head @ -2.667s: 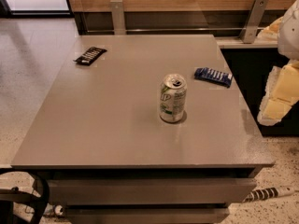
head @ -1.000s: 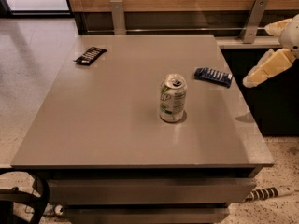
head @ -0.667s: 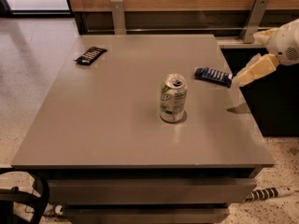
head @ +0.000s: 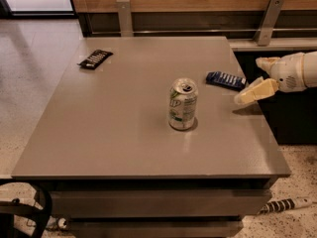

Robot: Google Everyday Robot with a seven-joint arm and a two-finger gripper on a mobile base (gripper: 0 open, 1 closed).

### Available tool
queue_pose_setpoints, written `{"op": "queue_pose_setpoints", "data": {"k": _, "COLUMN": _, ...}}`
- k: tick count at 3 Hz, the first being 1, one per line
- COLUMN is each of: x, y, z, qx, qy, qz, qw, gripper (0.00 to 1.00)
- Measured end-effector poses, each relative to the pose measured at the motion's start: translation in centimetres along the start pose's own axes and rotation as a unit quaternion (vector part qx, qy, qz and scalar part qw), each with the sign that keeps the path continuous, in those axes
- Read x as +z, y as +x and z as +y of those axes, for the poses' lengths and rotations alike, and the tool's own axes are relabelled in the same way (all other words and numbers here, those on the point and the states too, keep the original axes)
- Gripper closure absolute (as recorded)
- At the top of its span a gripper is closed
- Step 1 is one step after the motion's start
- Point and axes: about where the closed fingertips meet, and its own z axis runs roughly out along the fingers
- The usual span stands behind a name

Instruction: Move rxbar blueberry near rxbar chocolate

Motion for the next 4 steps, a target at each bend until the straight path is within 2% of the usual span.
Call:
{"op": "queue_pose_setpoints", "data": {"k": 2, "x": 1.4, "y": 0.2, "z": 0.0, "qx": -0.002, "qy": -0.012, "qz": -0.015, "qw": 0.9998, "gripper": 0.00}}
{"op": "queue_pose_setpoints", "data": {"k": 4, "x": 3.9, "y": -1.1, "z": -0.3, "qx": -0.026, "qy": -0.057, "qz": -0.068, "qw": 0.9957, "gripper": 0.00}}
